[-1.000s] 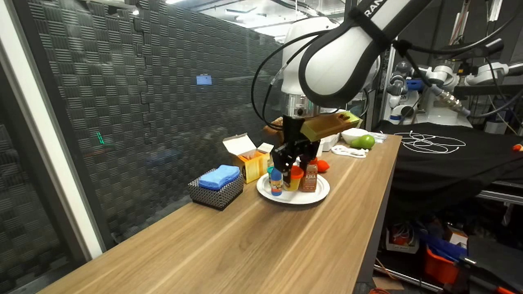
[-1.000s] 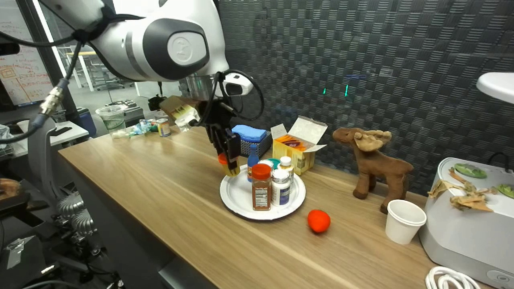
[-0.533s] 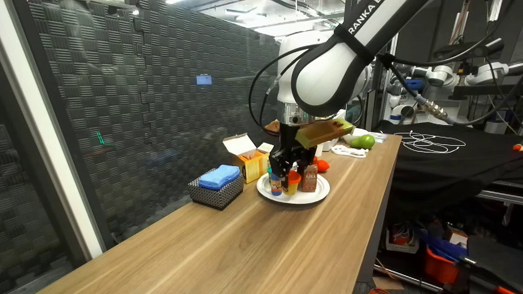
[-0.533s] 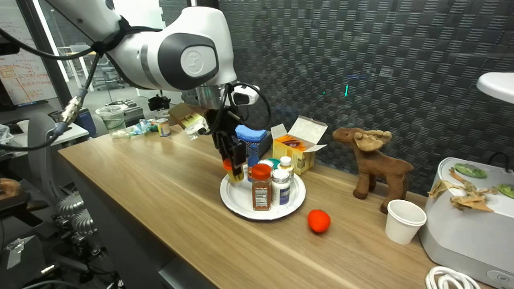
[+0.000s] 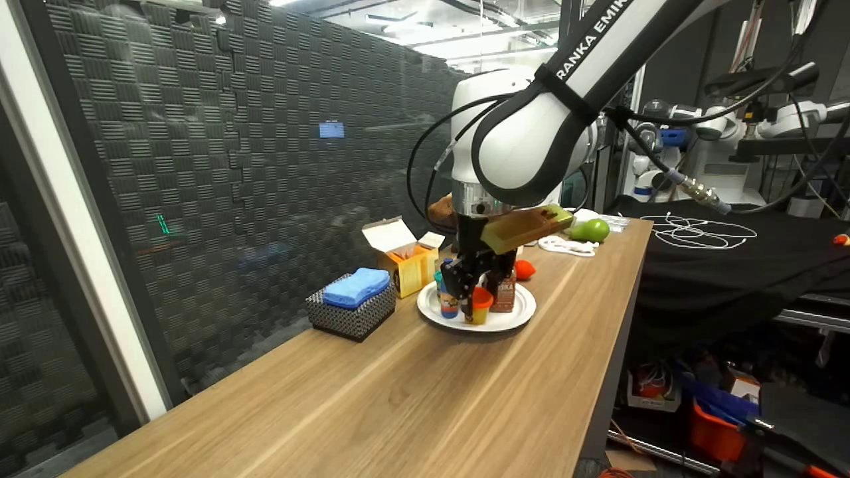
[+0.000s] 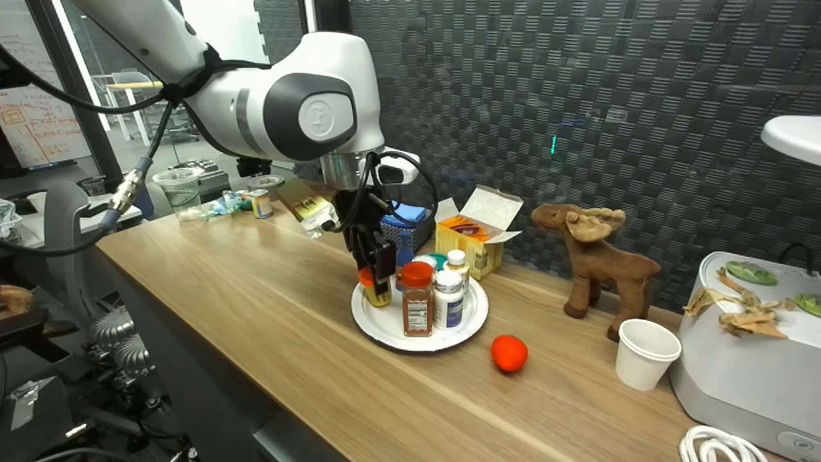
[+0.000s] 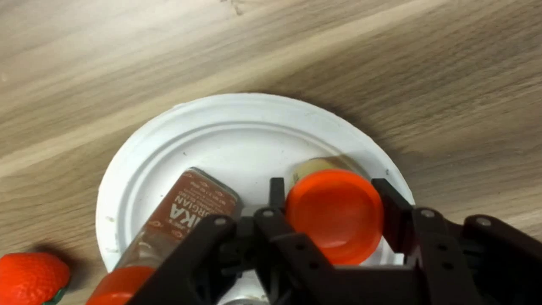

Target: Pick up all the objects surrounding the white plate and arrange them on the plate

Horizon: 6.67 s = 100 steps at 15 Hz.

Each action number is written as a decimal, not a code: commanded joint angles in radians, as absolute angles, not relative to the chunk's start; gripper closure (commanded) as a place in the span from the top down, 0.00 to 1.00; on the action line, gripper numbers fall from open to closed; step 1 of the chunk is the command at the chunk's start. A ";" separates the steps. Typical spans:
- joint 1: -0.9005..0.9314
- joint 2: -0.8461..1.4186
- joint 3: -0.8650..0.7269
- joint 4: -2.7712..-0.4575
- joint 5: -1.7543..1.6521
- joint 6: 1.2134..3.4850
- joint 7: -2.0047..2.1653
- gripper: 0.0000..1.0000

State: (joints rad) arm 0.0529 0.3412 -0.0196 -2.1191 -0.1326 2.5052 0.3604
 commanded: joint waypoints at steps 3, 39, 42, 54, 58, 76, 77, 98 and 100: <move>0.074 0.371 -0.038 -2.071 -0.127 2.505 0.354 0.28; -0.183 0.315 -0.136 -2.027 0.365 2.545 0.150 1.00; -0.174 0.405 -0.169 -1.953 0.258 2.505 0.229 1.00; -0.159 0.592 -0.187 -1.747 0.143 2.340 0.306 0.84; -0.156 0.592 -0.188 -1.746 0.135 2.320 0.315 0.51; 0.022 -0.005 -0.162 -2.352 -0.185 2.505 0.493 0.28; 0.023 -0.021 -0.135 -2.375 -0.171 2.498 0.483 0.28; 0.015 0.204 -0.026 -2.321 -0.094 2.619 0.283 0.28; 0.017 0.223 -0.030 -2.301 -0.094 2.626 0.286 0.28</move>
